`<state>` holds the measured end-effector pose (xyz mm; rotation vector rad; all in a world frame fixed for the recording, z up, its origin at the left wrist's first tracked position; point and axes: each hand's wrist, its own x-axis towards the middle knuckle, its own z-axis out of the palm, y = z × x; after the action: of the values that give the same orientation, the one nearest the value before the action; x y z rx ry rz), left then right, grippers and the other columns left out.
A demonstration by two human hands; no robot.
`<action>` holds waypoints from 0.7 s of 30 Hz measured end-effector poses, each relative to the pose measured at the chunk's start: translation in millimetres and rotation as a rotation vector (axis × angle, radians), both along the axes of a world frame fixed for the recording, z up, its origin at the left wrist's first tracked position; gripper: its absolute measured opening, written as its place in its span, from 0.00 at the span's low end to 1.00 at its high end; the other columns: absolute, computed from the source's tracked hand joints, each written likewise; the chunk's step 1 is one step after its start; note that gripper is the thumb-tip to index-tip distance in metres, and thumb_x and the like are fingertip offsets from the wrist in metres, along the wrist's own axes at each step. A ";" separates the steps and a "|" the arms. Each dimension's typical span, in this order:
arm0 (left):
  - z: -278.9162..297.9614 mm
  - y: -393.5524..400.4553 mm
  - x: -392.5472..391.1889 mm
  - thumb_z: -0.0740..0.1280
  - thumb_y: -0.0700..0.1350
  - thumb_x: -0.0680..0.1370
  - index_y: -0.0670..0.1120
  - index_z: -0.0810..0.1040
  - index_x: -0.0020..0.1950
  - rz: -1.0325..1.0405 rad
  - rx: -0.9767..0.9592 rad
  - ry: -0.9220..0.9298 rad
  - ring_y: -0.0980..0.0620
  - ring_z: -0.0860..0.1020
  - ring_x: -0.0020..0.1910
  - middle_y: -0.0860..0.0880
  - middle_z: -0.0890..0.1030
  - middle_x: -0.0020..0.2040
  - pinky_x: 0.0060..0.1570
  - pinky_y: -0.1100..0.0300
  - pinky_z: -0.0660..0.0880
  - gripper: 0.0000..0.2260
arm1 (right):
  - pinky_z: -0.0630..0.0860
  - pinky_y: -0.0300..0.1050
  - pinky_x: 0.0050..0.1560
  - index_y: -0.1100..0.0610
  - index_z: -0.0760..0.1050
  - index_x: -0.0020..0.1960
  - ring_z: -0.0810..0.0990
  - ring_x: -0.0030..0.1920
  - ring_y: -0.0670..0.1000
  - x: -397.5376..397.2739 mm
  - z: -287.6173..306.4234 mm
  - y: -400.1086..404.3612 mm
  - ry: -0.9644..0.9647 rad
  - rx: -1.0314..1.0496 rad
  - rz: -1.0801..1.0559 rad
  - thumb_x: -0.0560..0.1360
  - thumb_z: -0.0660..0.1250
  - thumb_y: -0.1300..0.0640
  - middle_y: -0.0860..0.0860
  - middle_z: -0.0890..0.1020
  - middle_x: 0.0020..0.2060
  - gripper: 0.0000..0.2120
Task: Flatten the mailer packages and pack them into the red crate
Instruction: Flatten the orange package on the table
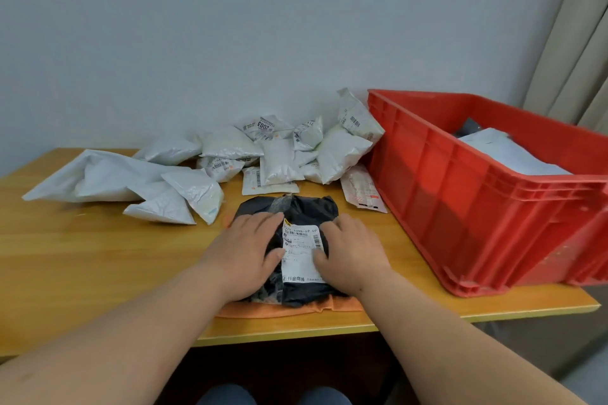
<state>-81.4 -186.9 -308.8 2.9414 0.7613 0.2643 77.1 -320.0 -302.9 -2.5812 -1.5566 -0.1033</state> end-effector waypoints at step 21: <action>-24.9 11.0 22.2 0.41 0.68 0.78 0.58 0.37 0.79 0.200 0.049 0.247 0.44 0.63 0.71 0.46 0.61 0.75 0.68 0.49 0.63 0.32 | 0.65 0.54 0.67 0.52 0.69 0.67 0.67 0.66 0.55 7.0 -27.0 25.3 -0.058 -0.034 0.007 0.78 0.50 0.34 0.52 0.72 0.64 0.28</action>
<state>-59.1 -175.9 -333.7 2.9795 1.0984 -0.0720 84.2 -294.7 -329.9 -2.6209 -1.6004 -0.1533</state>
